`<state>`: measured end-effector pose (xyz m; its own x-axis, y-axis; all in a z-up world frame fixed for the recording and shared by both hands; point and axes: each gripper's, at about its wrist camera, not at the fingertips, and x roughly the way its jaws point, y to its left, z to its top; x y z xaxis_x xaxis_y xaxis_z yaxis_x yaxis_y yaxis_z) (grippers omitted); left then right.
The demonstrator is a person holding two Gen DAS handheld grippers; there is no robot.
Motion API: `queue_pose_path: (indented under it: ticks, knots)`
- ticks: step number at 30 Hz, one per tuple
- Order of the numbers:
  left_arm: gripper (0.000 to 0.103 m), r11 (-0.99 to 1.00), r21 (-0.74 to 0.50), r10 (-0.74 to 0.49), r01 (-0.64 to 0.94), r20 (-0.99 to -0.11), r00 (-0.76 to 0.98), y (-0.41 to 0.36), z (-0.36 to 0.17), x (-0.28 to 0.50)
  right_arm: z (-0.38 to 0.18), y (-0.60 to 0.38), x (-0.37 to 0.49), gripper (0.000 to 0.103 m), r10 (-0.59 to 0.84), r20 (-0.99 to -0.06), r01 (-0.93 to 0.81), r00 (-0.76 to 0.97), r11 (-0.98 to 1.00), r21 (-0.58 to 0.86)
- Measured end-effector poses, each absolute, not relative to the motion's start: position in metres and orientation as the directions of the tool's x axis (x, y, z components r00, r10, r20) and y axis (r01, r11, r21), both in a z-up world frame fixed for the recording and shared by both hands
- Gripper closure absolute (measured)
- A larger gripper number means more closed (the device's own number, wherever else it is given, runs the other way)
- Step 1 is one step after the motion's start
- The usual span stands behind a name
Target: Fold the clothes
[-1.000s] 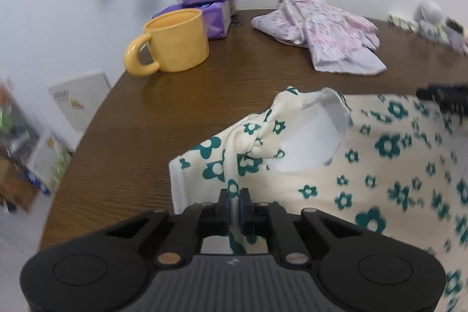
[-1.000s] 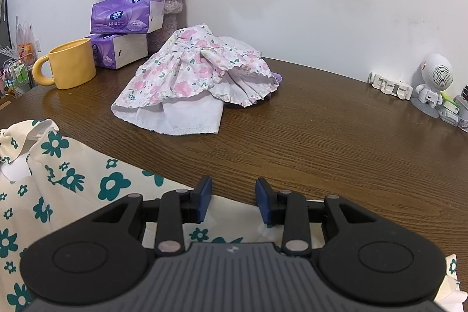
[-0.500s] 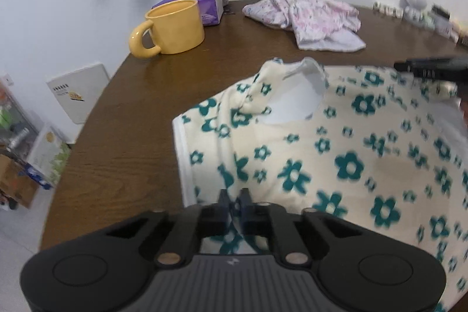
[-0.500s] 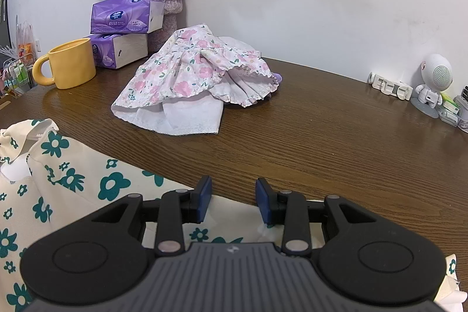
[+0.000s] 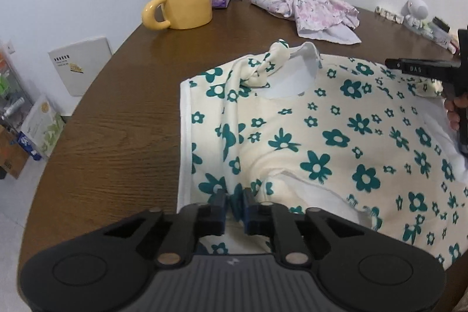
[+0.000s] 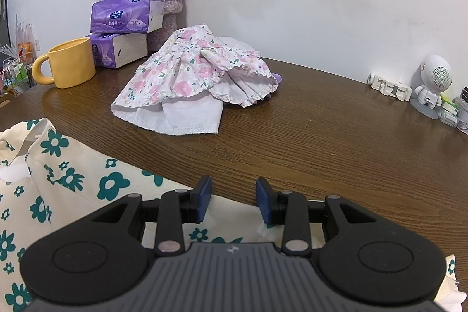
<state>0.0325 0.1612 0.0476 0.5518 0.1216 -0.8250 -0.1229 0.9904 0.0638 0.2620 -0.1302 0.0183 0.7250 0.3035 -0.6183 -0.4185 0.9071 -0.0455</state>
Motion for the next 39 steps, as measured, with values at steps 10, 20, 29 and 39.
queue_pose_path:
  ticks: [10,20,29,39]
  knots:
    - [0.086,0.989,0.025,0.101,-0.143,-0.829,0.55,0.166,0.054,0.021,0.018,-0.13,0.261,0.069,0.302,-0.616,-0.417,0.728,0.908,-0.047]
    - [0.078,0.987,0.053,0.133,-0.152,-0.797,0.589,0.161,0.057,0.01,0.017,-0.13,0.26,0.069,0.301,-0.597,-0.412,0.744,0.909,-0.055]
    - [0.022,0.977,-0.067,0.115,-0.202,-0.63,0.768,0.145,0.073,-0.006,0.024,-0.13,0.257,0.069,0.34,-0.596,-0.43,0.727,0.903,-0.01]
    - [0.018,0.971,-0.148,0.064,-0.189,-0.599,0.798,0.117,0.063,0.005,0.055,-0.097,0.233,0.069,0.461,-0.599,-0.599,0.655,0.8,-0.039]
